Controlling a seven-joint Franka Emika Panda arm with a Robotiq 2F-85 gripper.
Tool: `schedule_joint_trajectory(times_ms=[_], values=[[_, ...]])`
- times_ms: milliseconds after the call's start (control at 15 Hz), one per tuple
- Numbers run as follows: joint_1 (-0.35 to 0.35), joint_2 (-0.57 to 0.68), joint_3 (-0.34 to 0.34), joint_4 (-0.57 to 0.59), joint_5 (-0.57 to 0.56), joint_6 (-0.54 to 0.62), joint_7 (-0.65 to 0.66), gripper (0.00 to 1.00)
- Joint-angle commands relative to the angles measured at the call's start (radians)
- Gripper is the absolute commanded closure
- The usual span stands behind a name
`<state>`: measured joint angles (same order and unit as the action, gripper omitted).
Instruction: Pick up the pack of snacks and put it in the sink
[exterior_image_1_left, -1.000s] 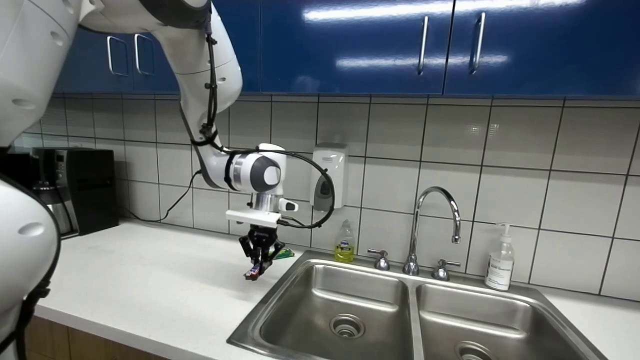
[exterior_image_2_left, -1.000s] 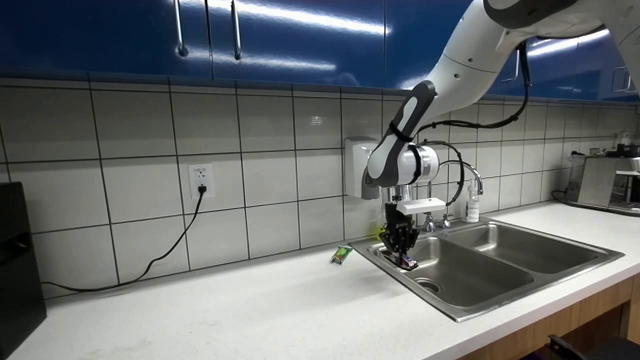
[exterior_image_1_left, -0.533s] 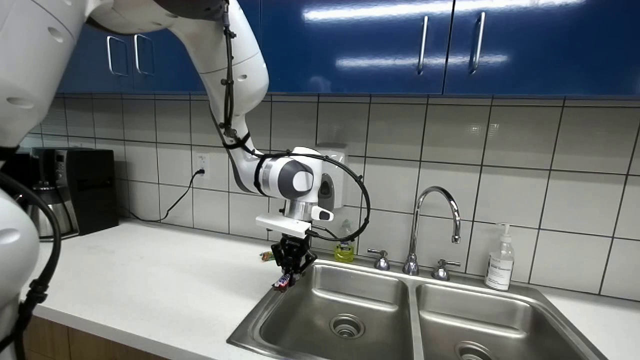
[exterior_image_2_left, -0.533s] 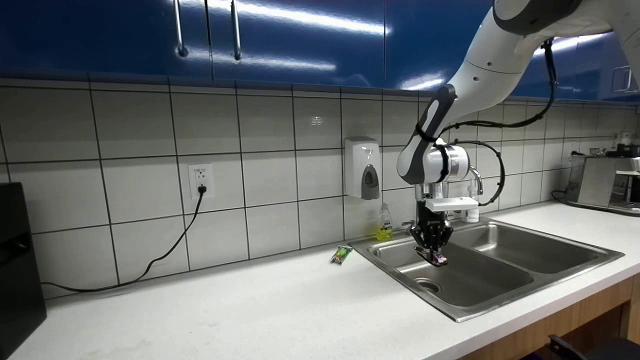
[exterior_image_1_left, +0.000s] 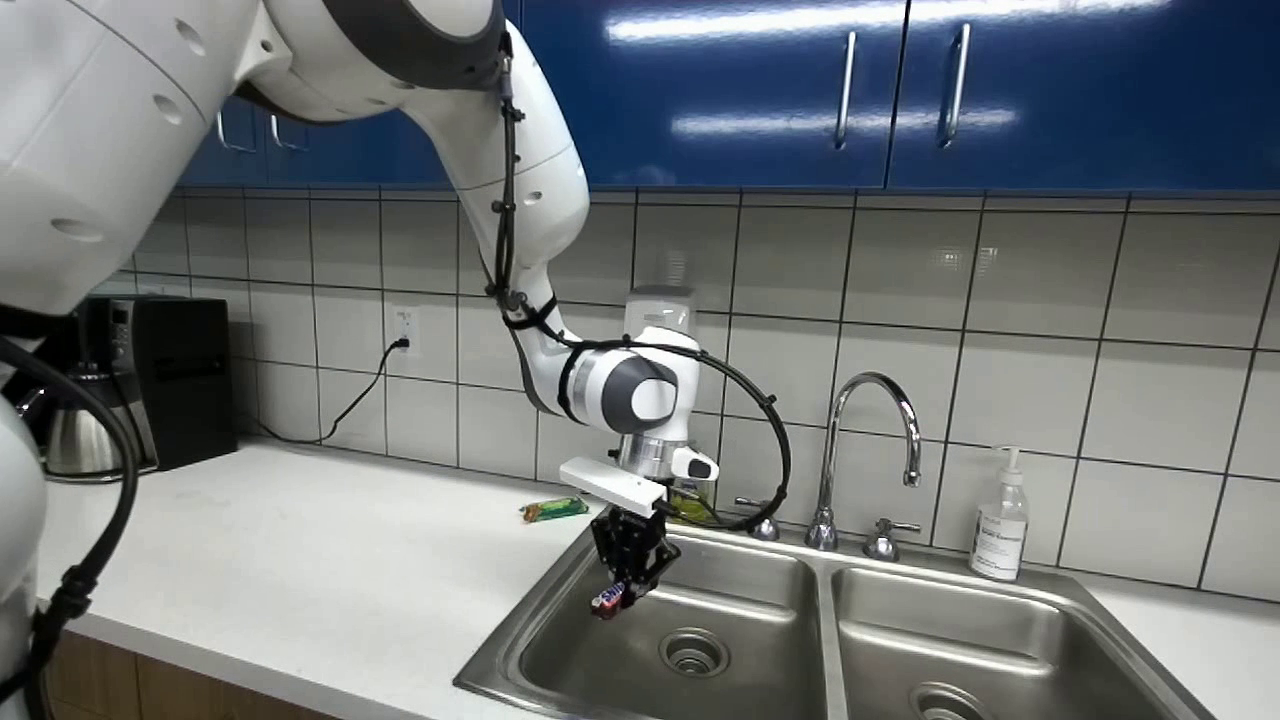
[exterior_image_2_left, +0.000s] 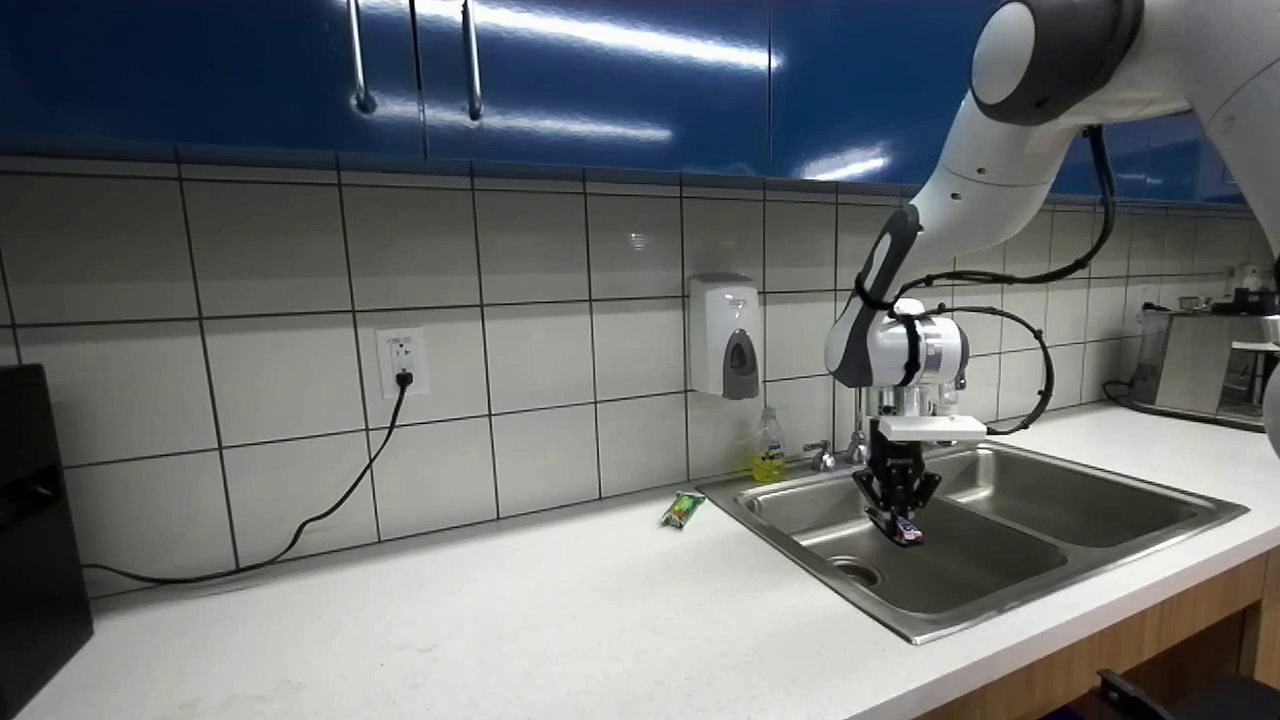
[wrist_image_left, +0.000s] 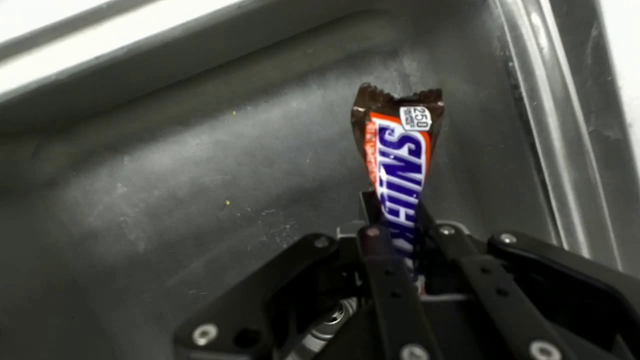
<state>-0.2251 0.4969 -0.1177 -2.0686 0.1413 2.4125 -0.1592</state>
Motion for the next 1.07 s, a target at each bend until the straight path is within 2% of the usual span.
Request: schedule_joint_trajectory(times_ms=[0, 533, 1000], values=[[-0.043, 0.121, 0.014, 0.129, 0.029, 0.004, 0.007, 0.96], [-0.096, 0.379, 0.013, 0.388, 0.025, 0.018, 0.032, 0.96], [-0.112, 0.546, 0.009, 0.549, 0.015, -0.008, 0.068, 0.96]])
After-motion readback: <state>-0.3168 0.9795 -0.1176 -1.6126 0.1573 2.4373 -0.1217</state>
